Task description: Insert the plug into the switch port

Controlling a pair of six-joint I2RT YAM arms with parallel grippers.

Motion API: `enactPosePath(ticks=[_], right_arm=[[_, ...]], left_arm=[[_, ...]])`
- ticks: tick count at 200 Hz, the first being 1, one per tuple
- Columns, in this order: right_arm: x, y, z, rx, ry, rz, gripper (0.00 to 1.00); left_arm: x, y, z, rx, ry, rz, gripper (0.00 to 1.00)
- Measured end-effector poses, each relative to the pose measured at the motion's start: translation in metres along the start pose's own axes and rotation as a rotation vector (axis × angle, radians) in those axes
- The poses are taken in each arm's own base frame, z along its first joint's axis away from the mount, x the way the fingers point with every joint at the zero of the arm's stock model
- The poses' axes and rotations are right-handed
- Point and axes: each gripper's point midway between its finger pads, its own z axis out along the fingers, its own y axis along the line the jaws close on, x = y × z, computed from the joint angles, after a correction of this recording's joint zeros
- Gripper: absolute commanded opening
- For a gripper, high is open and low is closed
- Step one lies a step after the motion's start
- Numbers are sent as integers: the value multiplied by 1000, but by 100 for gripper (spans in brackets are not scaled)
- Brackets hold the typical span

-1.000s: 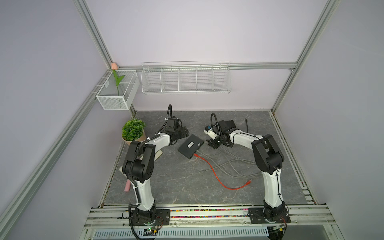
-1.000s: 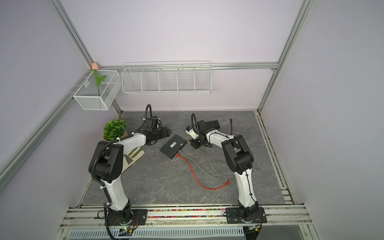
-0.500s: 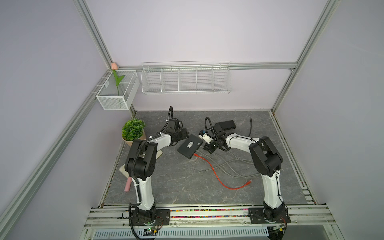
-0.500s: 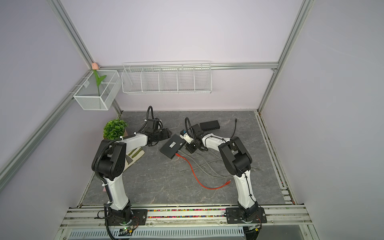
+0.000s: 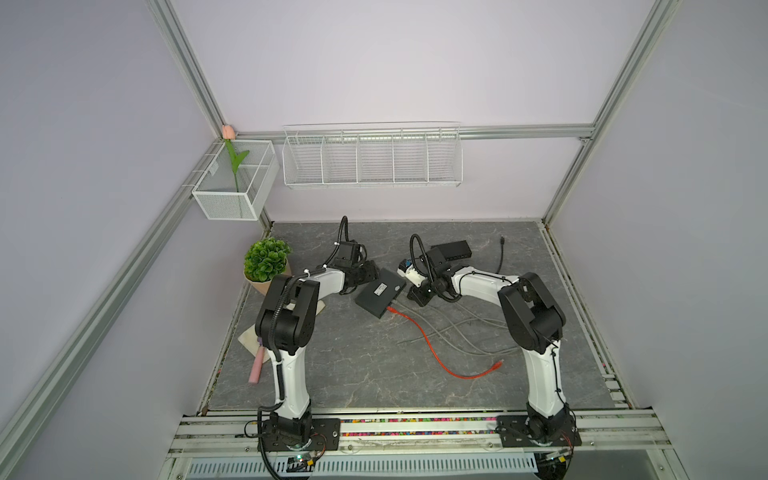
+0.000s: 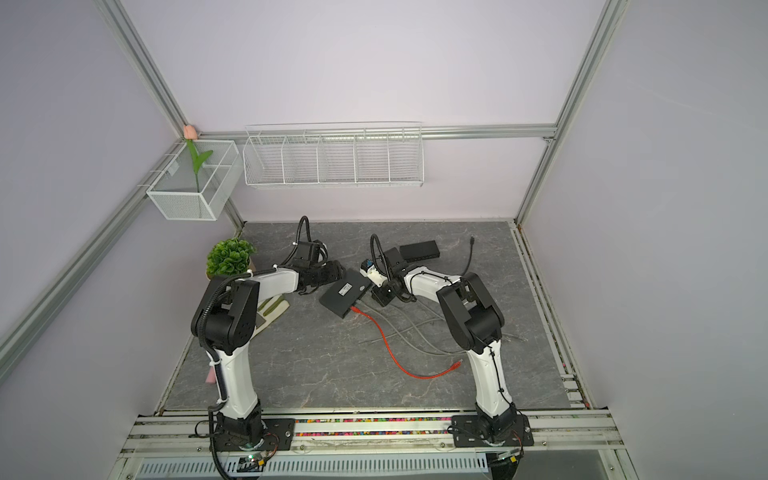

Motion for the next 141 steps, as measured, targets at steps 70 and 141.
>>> enactPosePath(ticks=[70,141], right_arm=[[-4,8,-1,0,-1,-18,7],[-8,7,-6,19,-10,-23,7]], left_arm=[[2,-4,0,22,12,-3,60],[9,-7,-2,52,34,-4,57]])
